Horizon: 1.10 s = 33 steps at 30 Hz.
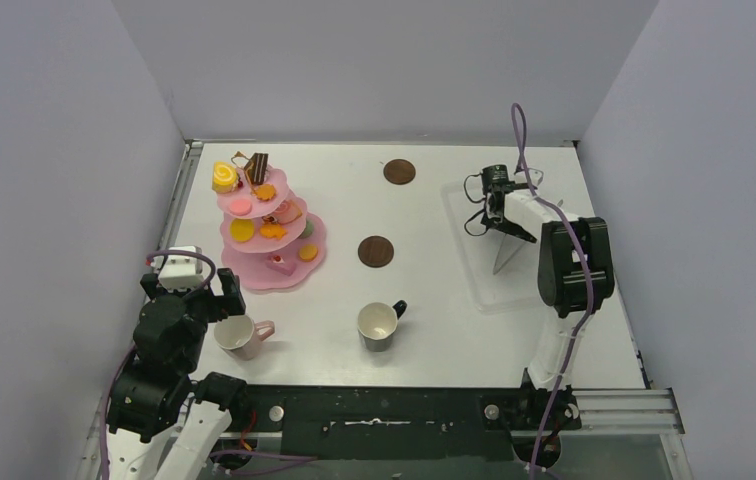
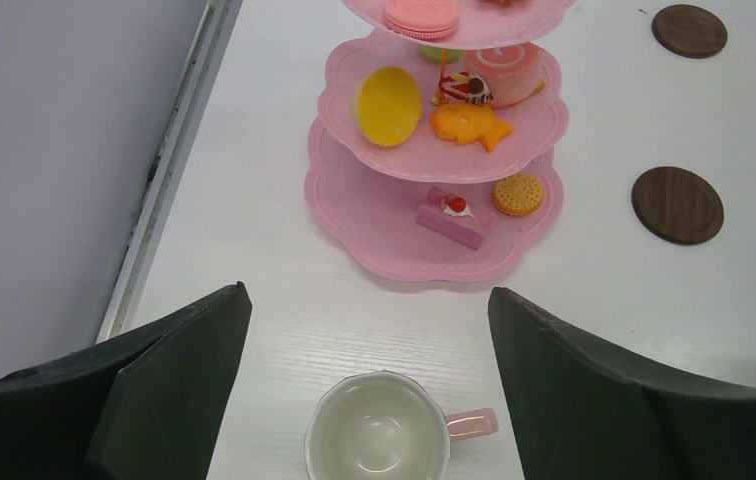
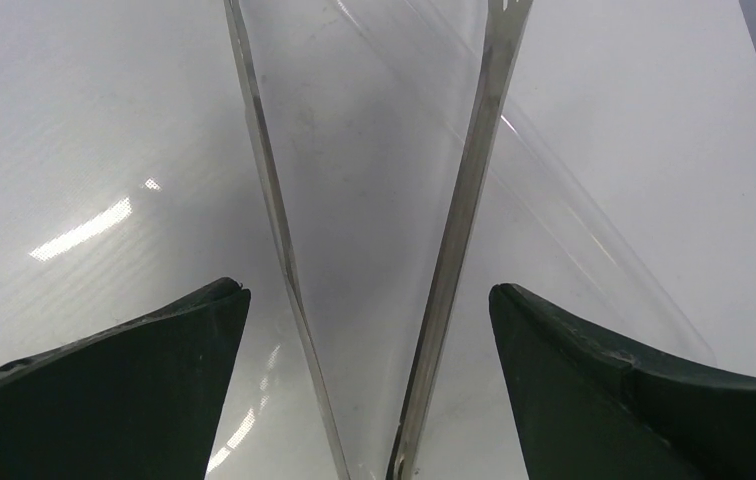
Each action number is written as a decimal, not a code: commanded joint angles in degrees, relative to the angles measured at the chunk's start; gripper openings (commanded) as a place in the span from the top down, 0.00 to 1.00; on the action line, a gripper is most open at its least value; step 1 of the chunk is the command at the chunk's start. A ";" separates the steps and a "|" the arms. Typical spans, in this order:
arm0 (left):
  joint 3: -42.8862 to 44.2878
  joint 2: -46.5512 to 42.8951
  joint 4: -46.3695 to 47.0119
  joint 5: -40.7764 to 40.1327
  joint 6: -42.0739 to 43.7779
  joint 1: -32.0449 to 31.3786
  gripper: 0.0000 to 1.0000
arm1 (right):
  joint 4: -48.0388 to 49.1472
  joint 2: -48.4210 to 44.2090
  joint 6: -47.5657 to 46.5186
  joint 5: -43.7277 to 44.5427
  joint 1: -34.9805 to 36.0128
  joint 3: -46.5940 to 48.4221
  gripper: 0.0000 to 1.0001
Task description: Serve the afternoon tea
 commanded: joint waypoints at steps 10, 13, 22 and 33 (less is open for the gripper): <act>0.63 0.58 3.06 0.90 0.18 0.06 0.12 | -9.48 -8.08 -3.40 -8.27 0.21 5.77 0.00; 1.00 0.75 2.82 1.30 -0.39 0.06 0.12 | -8.20 -10.48 -4.98 -14.34 0.29 5.59 0.00; 1.03 1.66 3.09 1.65 -0.58 0.06 0.12 | 2.98 -10.83 -6.03 -29.89 4.21 7.69 0.16; 0.46 0.84 2.99 1.98 -0.03 0.23 0.12 | 16.65 4.19 -1.24 -35.57 7.52 19.10 0.86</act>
